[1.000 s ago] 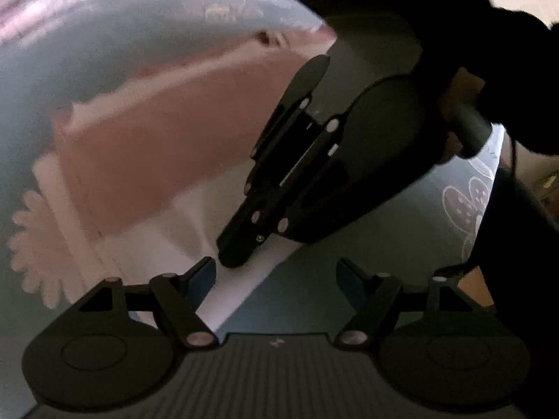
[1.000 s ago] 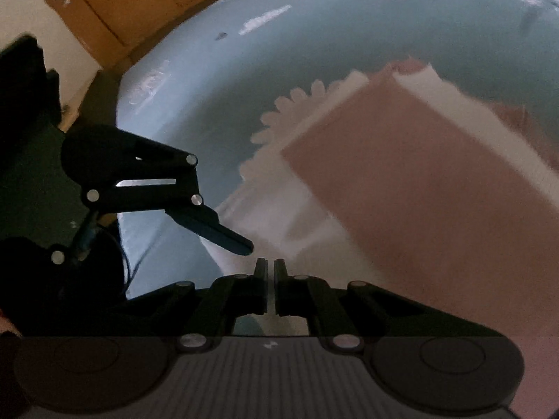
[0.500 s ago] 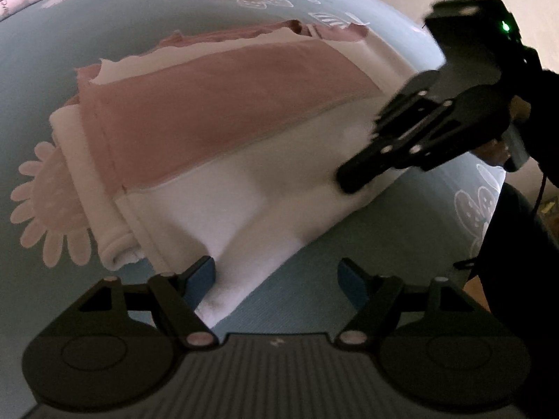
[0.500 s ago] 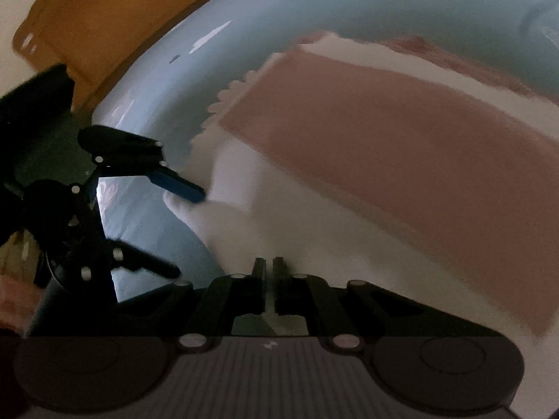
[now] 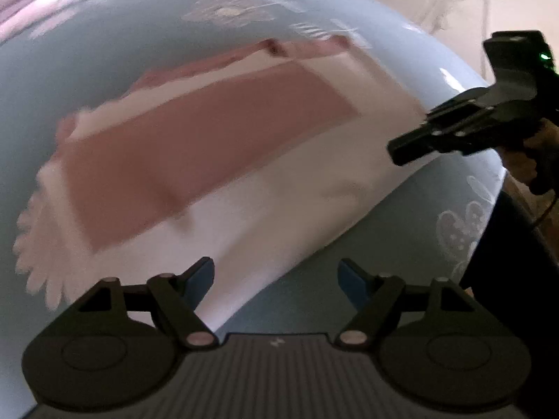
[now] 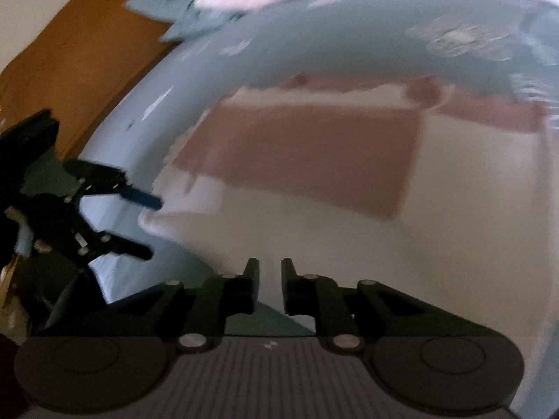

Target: Fold clothes

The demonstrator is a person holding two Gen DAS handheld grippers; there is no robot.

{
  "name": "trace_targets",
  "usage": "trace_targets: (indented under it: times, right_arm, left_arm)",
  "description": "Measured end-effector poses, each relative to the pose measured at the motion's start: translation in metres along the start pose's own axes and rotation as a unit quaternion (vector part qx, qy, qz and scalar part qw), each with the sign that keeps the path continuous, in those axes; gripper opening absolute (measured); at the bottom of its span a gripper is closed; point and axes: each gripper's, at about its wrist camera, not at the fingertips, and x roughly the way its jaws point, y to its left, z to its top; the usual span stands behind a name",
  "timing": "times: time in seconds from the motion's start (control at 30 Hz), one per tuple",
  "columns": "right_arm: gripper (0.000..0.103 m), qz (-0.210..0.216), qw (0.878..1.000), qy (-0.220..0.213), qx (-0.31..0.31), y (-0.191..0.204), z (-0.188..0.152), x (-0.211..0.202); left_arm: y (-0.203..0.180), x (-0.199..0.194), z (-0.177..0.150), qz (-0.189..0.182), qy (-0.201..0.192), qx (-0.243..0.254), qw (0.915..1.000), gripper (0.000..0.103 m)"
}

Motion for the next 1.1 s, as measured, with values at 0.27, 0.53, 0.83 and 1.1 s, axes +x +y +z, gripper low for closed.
trace_targets:
  times: [0.27,0.53,0.83,1.1]
  right_arm:
    - [0.034,-0.076,0.991,-0.02,0.108,-0.042,-0.043,-0.015]
    - [0.04,-0.063,0.979,-0.065,0.182,-0.063,-0.06,-0.04]
    - [0.043,-0.115,0.965,-0.166,0.169,-0.097,0.001,-0.048]
    - [0.026,-0.123,0.95,-0.163,0.234,-0.135,-0.018,-0.039]
  left_arm:
    - [-0.024,0.042,0.025,0.023,0.027,0.001,0.9994,0.079]
    - [-0.019,0.061,0.022,0.041,0.045,-0.024,0.9978,0.086]
    - [-0.033,0.048,0.062,0.059,-0.019,-0.039,0.9973,0.088]
    - [-0.012,0.079,0.074,0.06,-0.003,-0.099,0.9932,0.094]
